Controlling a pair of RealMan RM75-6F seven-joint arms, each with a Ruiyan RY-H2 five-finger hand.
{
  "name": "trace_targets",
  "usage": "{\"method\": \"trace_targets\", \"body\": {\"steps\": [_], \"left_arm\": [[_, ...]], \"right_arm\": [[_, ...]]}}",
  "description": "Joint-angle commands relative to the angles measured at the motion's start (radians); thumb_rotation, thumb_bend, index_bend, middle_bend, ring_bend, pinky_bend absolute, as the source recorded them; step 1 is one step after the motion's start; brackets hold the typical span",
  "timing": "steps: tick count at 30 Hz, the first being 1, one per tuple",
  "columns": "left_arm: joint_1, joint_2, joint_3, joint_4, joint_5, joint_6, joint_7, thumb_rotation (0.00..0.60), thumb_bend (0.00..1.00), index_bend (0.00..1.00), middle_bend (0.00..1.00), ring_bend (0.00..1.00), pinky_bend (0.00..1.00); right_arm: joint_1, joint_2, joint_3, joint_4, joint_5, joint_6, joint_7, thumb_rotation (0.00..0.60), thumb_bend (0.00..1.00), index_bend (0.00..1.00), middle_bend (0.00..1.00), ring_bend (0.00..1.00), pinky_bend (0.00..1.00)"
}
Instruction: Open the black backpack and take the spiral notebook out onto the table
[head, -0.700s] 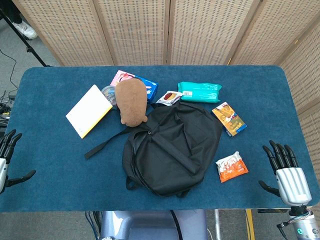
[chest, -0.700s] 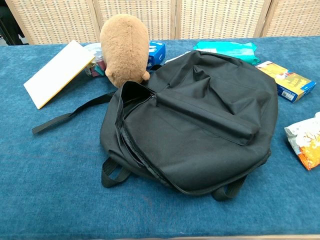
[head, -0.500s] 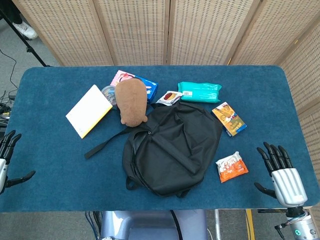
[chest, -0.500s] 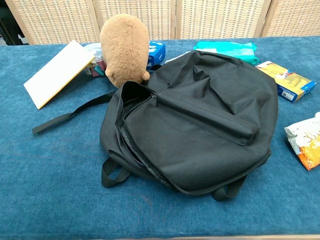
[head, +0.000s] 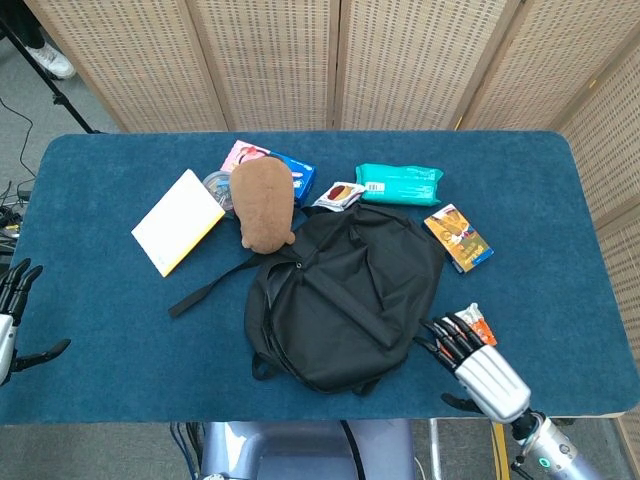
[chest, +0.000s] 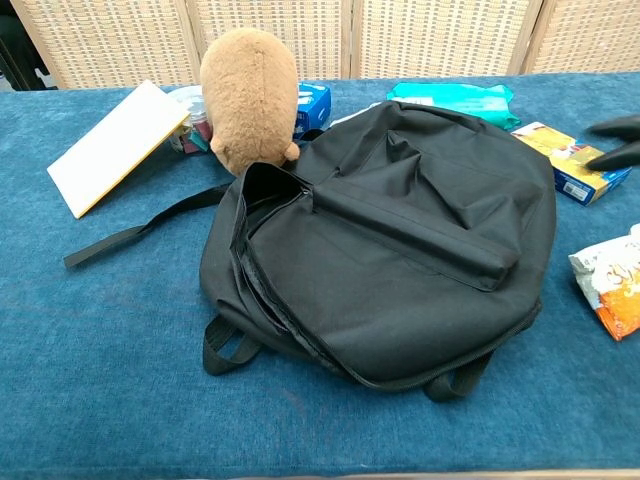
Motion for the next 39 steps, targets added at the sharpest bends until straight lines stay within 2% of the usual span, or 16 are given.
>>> {"method": "trace_targets", "body": {"steps": [1, 5, 17, 27, 33, 37, 39], "left_arm": [[-0.004, 0.001, 0.003, 0.004, -0.003, -0.013, -0.010, 0.600, 0.00, 0.05, 0.00, 0.00, 0.10], [-0.020, 0.008, 0.015, 0.019, -0.011, -0.069, -0.057, 0.600, 0.00, 0.05, 0.00, 0.00, 0.10], [-0.048, 0.009, 0.037, 0.039, -0.006, -0.143, -0.080, 0.600, 0.00, 0.05, 0.00, 0.00, 0.10], [-0.044, 0.010, 0.035, 0.036, -0.006, -0.125, -0.081, 0.600, 0.00, 0.05, 0.00, 0.00, 0.10], [-0.043, 0.011, 0.035, 0.037, -0.002, -0.120, -0.084, 0.600, 0.00, 0.05, 0.00, 0.00, 0.10], [-0.044, 0.011, 0.035, 0.038, -0.005, -0.121, -0.085, 0.600, 0.00, 0.05, 0.00, 0.00, 0.10], [-0.044, 0.012, 0.034, 0.038, -0.007, -0.120, -0.088, 0.600, 0.00, 0.05, 0.00, 0.00, 0.10]], "right_arm": [[0.040, -0.027, -0.012, -0.025, -0.018, -0.067, -0.018, 0.600, 0.00, 0.11, 0.00, 0.00, 0.01], [0.065, -0.067, -0.009, -0.042, -0.005, -0.118, -0.054, 0.600, 0.00, 0.11, 0.00, 0.00, 0.01], [0.143, -0.164, -0.017, -0.061, 0.005, -0.256, -0.127, 0.600, 0.00, 0.14, 0.01, 0.00, 0.01], [0.206, -0.307, 0.055, 0.021, 0.065, -0.337, -0.247, 0.600, 0.00, 0.16, 0.03, 0.00, 0.01], [0.230, -0.380, 0.094, 0.074, 0.113, -0.355, -0.298, 0.600, 0.00, 0.16, 0.08, 0.02, 0.09], [0.250, -0.427, 0.105, 0.120, 0.137, -0.371, -0.317, 0.600, 0.00, 0.24, 0.20, 0.12, 0.22], [0.257, -0.447, 0.108, 0.140, 0.144, -0.366, -0.310, 0.600, 0.04, 0.29, 0.27, 0.19, 0.29]]}}
